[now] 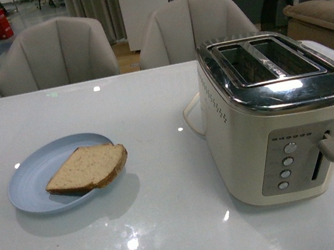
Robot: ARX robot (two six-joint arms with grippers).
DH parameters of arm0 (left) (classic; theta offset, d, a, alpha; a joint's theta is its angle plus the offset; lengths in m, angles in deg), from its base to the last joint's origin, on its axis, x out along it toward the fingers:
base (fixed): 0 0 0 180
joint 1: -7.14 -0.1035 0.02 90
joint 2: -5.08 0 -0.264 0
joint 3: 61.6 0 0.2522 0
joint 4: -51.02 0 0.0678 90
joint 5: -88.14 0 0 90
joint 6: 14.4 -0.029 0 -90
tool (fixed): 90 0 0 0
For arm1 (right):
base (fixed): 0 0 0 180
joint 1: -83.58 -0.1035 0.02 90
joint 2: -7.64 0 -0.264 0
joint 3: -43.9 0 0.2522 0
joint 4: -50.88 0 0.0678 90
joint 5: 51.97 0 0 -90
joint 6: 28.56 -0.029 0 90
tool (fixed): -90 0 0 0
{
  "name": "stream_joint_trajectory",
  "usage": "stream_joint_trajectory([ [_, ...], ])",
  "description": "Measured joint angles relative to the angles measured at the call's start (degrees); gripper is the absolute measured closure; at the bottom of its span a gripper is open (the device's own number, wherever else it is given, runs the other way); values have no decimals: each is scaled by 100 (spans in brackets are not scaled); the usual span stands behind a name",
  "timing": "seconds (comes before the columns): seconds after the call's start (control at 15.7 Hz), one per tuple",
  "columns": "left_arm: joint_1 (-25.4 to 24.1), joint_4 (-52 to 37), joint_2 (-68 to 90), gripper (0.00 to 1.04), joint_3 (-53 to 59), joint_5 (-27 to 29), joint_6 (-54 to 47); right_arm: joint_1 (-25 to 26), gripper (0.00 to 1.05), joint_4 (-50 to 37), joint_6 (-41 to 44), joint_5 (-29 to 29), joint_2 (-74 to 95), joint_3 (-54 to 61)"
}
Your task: Left arm holds plate, right arm toasts bread
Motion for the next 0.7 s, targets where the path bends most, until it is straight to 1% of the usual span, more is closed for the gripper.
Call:
stream_joint_trajectory([
  [0.7, 0, 0, -2, 7, 0, 0, 0, 0, 6, 0, 0, 0, 0, 0],
])
